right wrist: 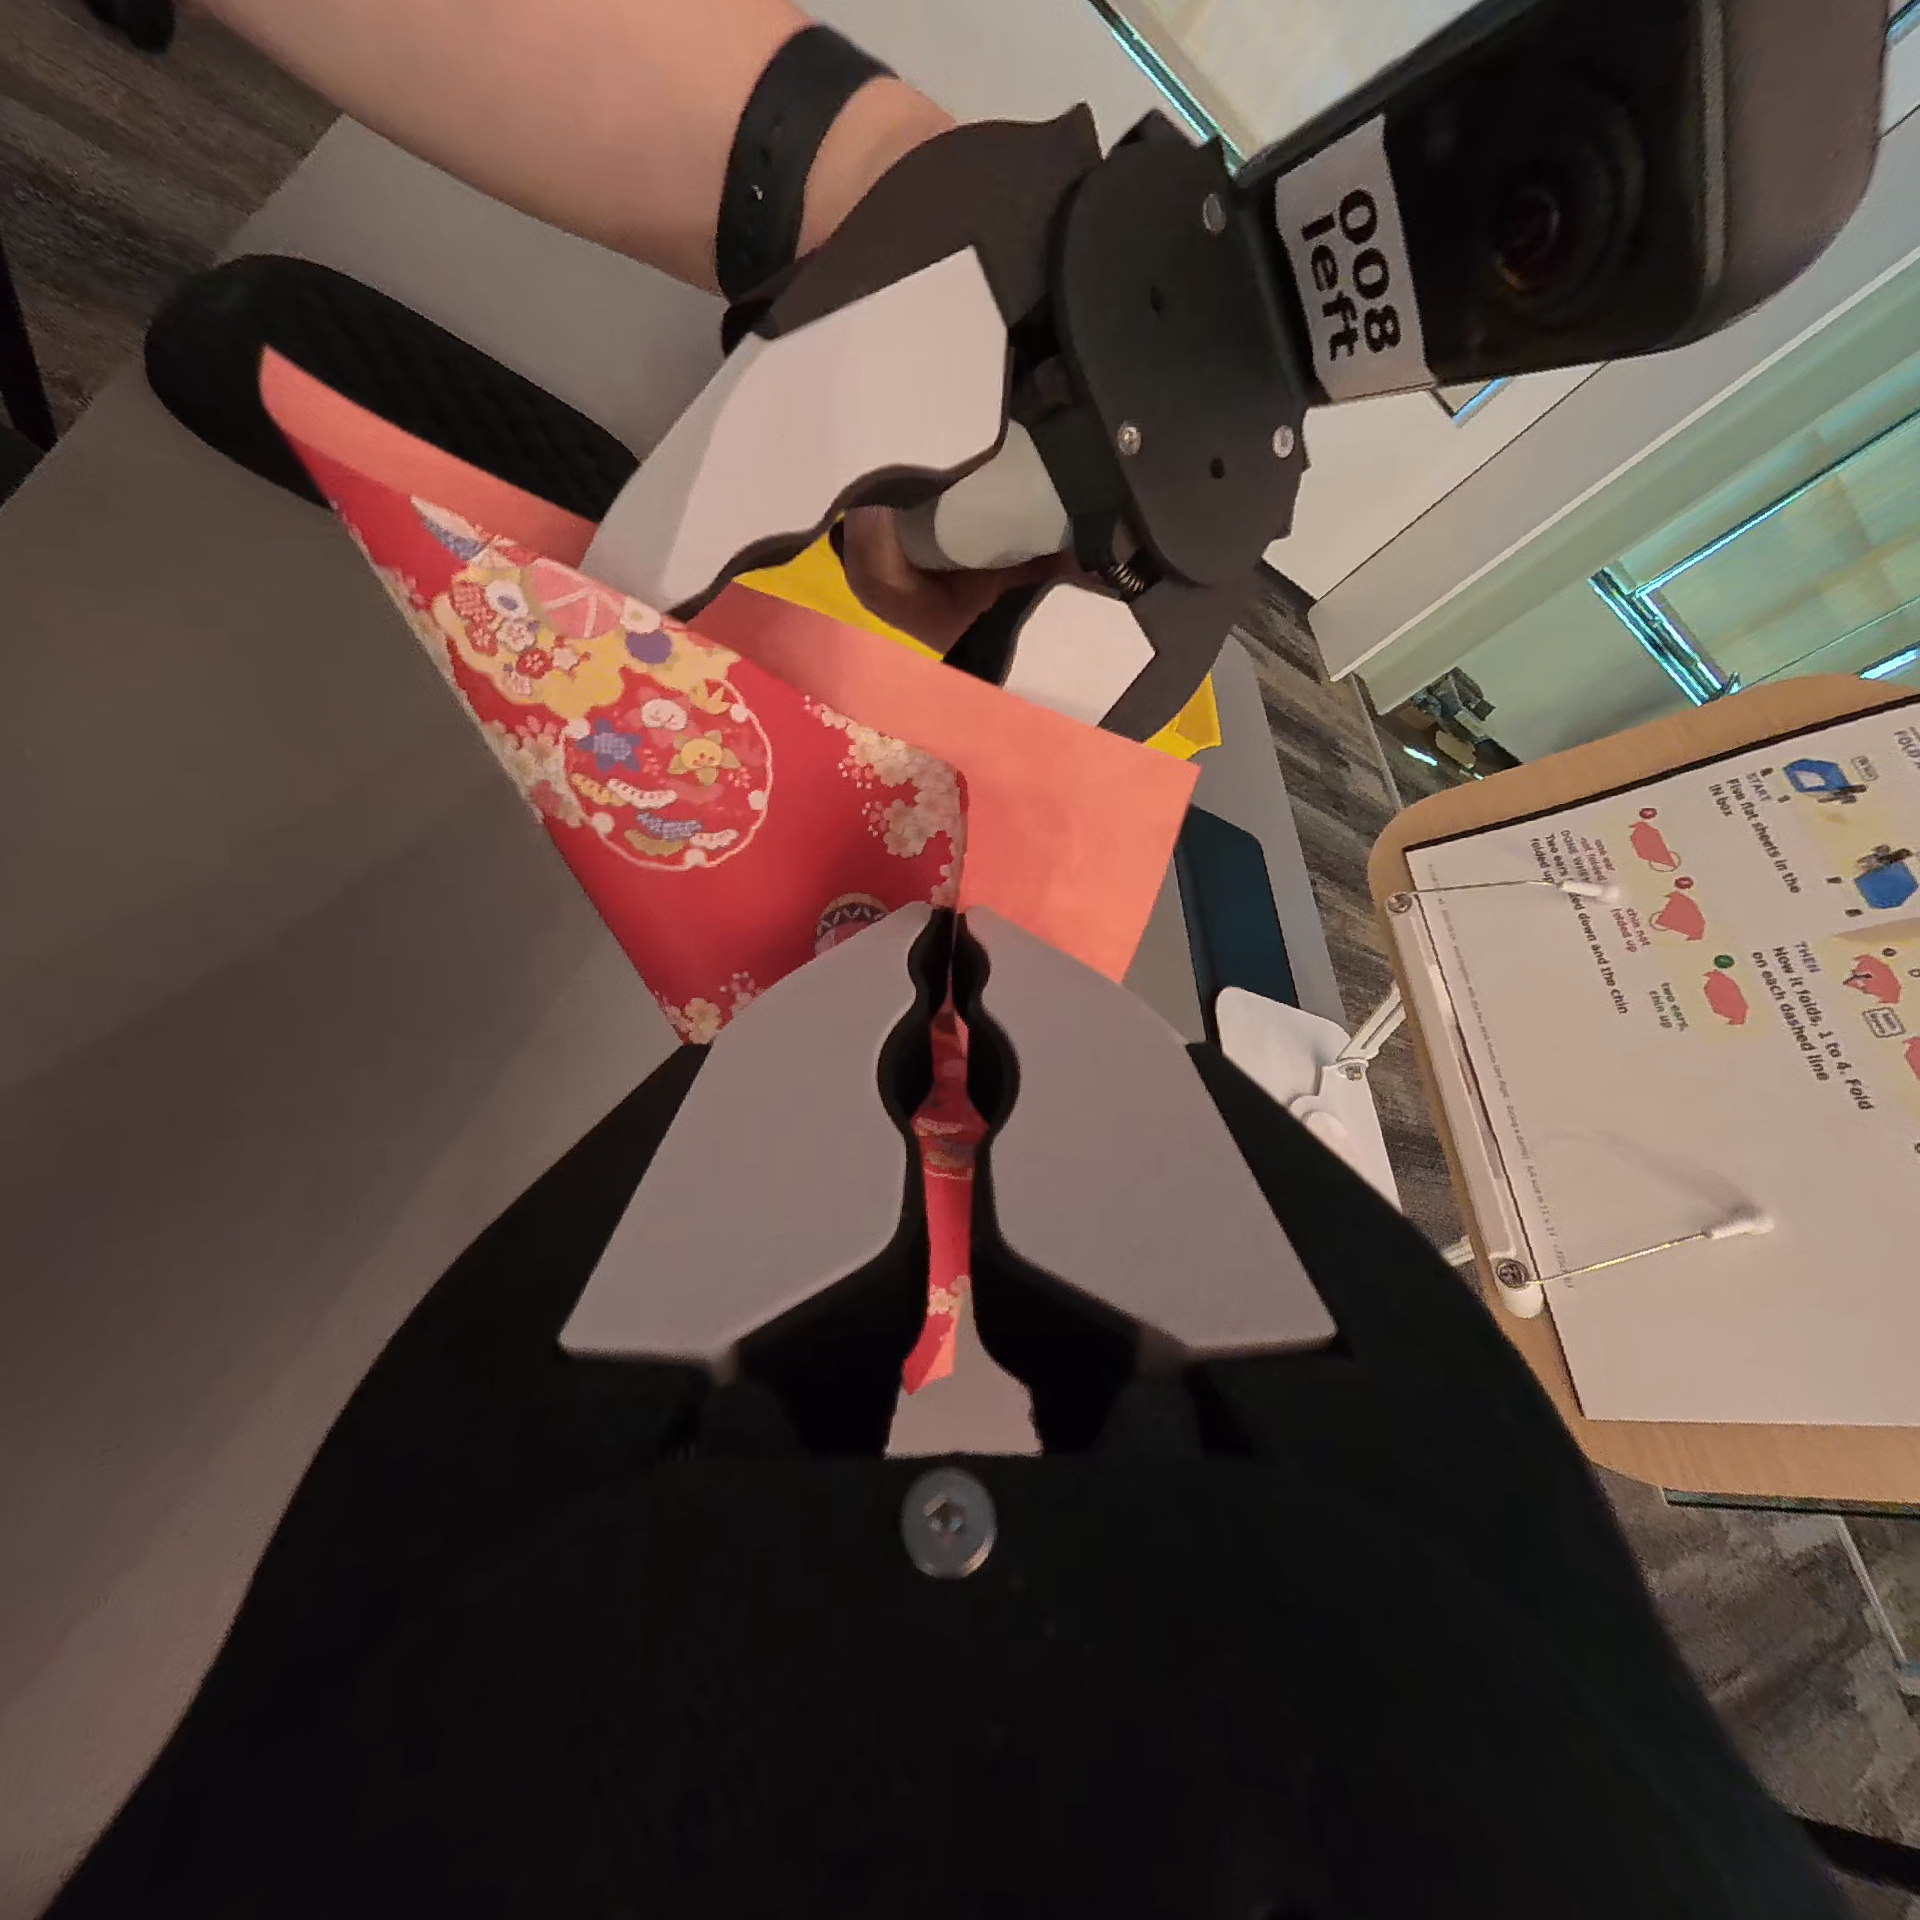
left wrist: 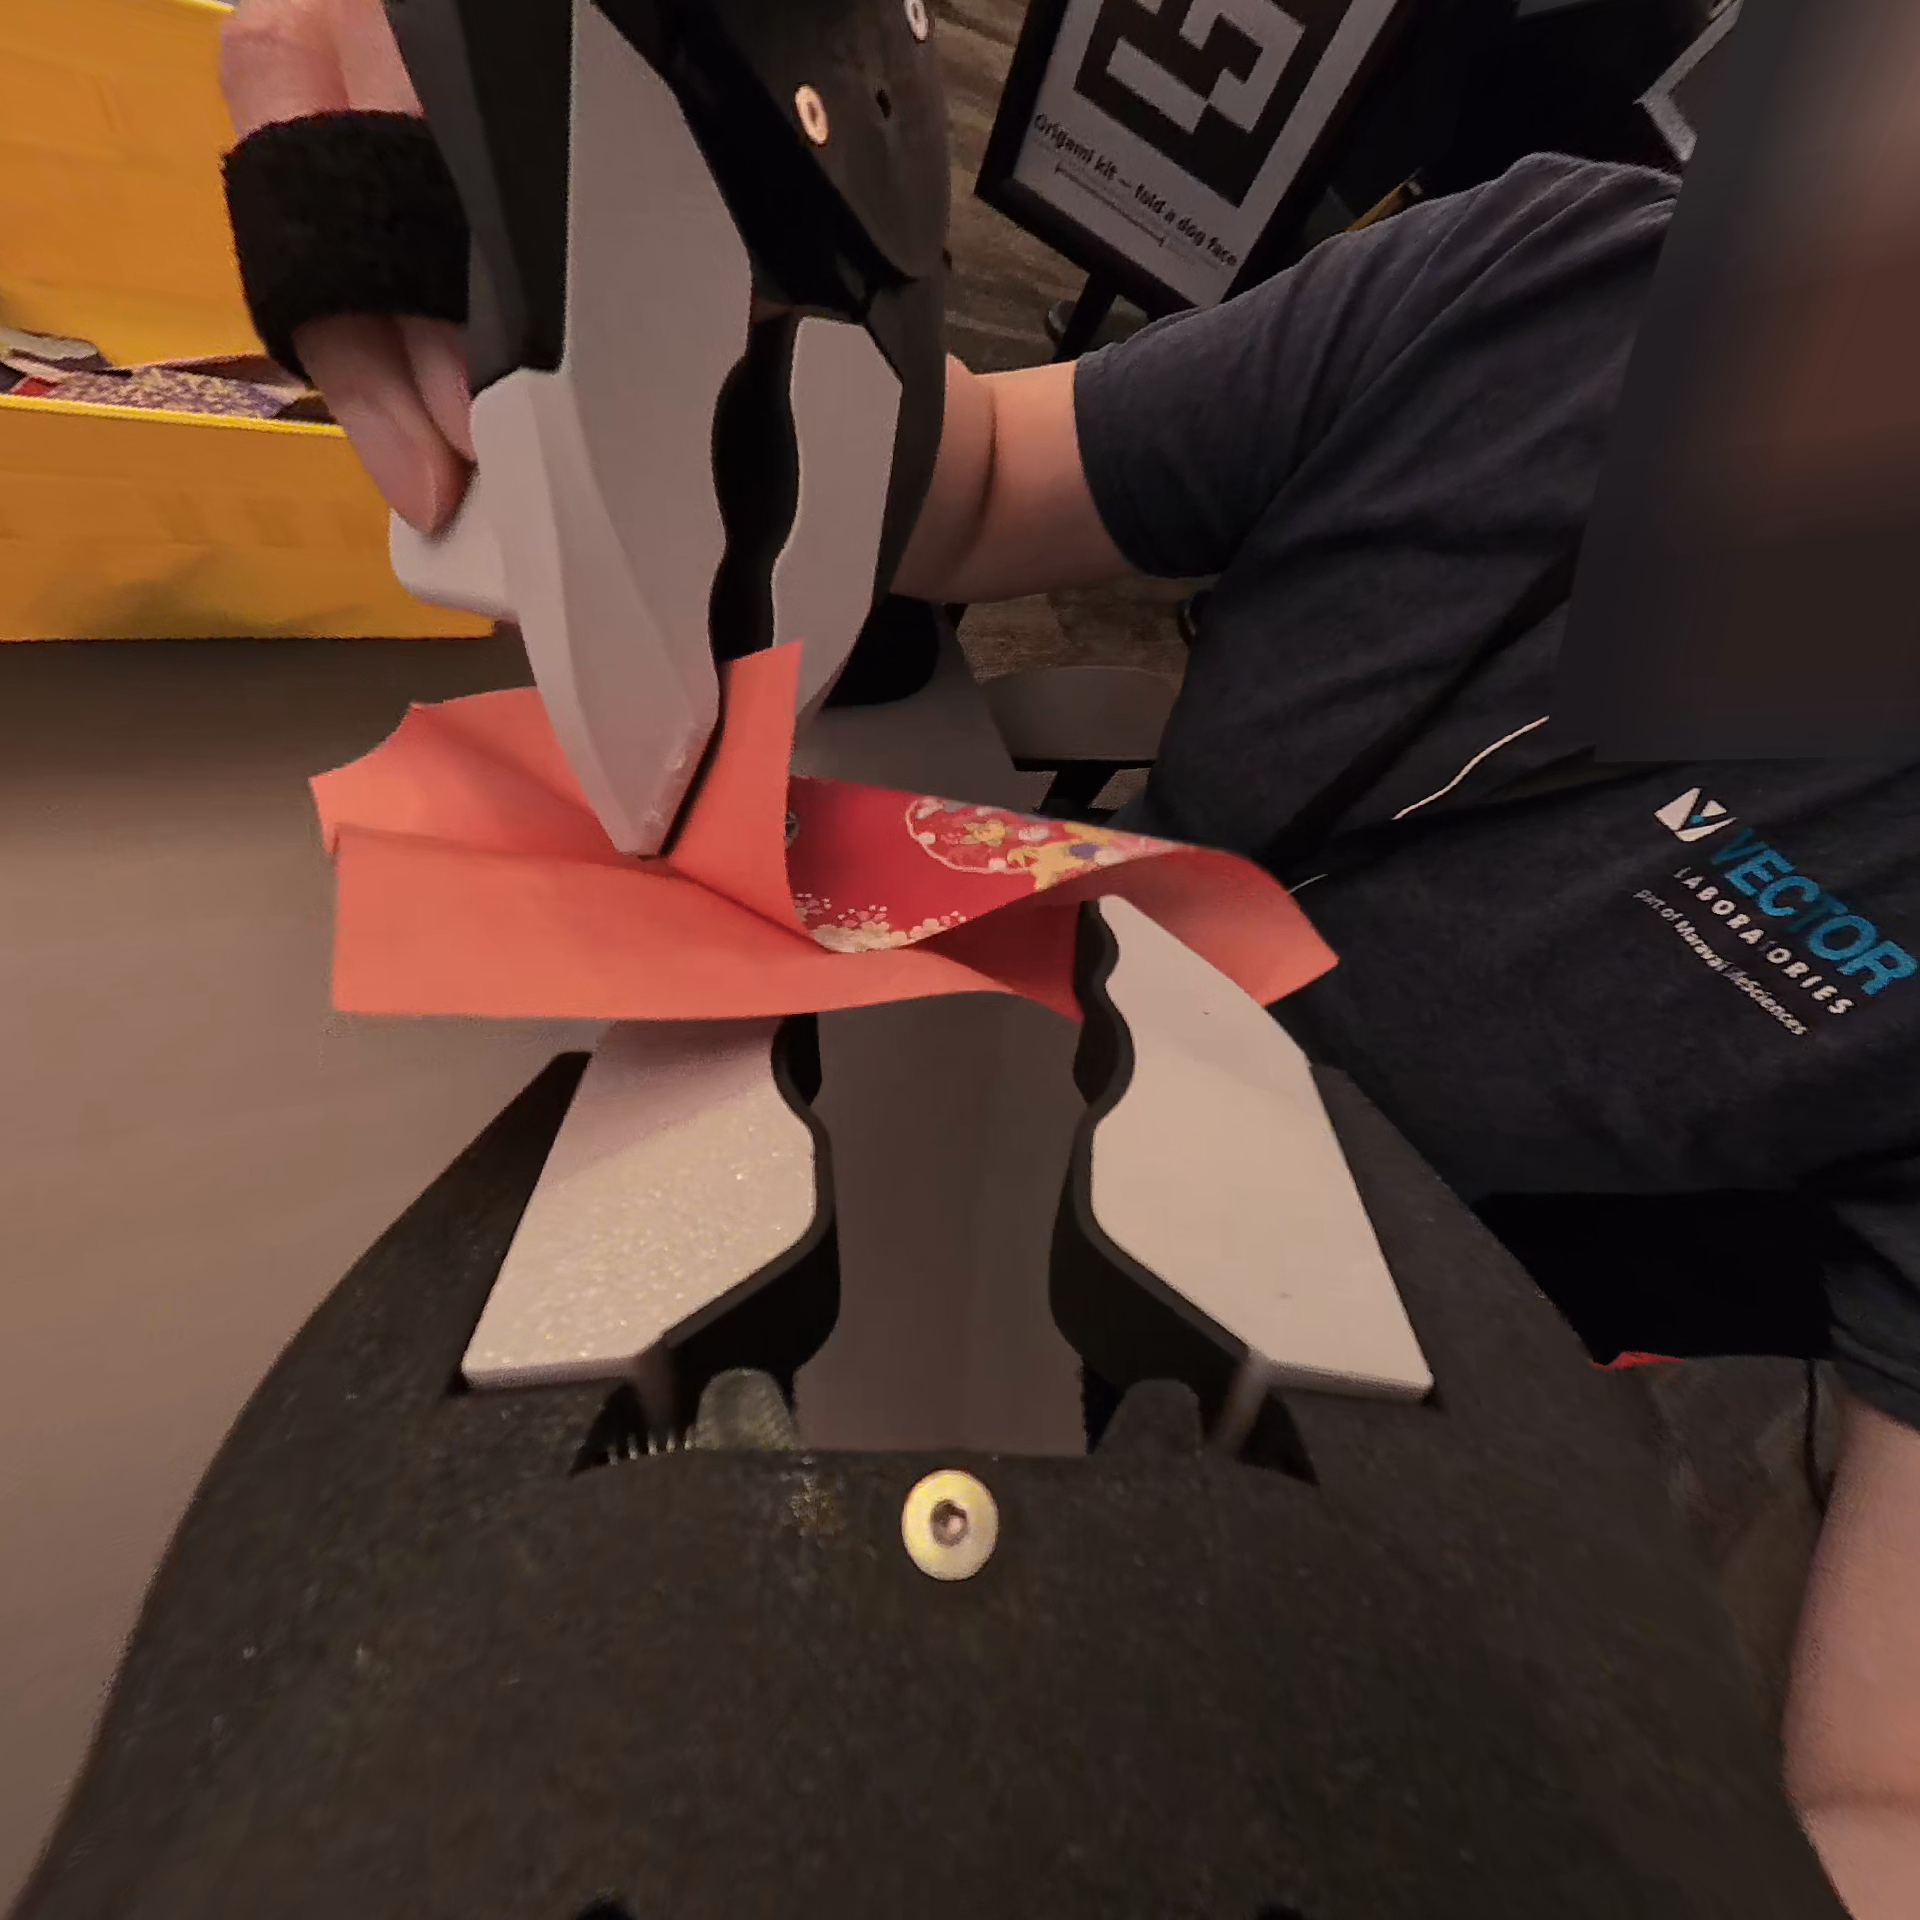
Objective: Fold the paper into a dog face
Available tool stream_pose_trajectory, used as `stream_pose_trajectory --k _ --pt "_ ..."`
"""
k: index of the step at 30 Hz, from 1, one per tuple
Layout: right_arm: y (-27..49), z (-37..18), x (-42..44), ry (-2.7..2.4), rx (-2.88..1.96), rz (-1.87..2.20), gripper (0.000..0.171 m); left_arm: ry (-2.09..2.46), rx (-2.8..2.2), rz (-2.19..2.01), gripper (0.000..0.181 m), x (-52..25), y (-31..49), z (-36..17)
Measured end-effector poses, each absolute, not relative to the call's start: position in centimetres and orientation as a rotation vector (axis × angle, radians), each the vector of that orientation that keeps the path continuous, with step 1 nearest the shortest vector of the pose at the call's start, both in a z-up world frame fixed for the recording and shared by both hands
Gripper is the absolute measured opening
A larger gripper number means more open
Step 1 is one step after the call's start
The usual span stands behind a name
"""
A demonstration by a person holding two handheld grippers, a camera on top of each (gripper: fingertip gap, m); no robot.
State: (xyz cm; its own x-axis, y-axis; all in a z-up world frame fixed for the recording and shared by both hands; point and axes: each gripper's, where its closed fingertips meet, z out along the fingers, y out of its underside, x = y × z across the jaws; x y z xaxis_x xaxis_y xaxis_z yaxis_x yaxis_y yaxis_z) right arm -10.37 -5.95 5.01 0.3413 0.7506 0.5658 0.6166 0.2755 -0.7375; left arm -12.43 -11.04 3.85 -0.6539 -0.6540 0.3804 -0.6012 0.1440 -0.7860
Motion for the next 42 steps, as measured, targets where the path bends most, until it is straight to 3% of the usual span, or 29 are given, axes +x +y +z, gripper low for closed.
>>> stream_pose_trajectory --k 16,30,38,42 --pt "-8.5 7.8 -11.1 -1.333 -1.237 0.246 0.001 2.302 -1.103 -1.913 0.059 -13.3 -13.5 7.2" --pt "-7.2 7.6 -10.5 -1.316 -1.283 -0.092 0.001 2.250 -1.273 -1.810 0.063 -11.6 -12.8 6.5" --pt "-6.8 7.2 -10.6 -1.333 -1.261 -0.214 0.001 2.200 -1.310 -1.863 0.049 -11.8 -12.4 6.4" --pt "-6.7 7.6 -10.6 -1.318 -1.239 -0.256 0.001 2.134 -1.281 -1.938 0.030 -11.8 -12.3 7.1"
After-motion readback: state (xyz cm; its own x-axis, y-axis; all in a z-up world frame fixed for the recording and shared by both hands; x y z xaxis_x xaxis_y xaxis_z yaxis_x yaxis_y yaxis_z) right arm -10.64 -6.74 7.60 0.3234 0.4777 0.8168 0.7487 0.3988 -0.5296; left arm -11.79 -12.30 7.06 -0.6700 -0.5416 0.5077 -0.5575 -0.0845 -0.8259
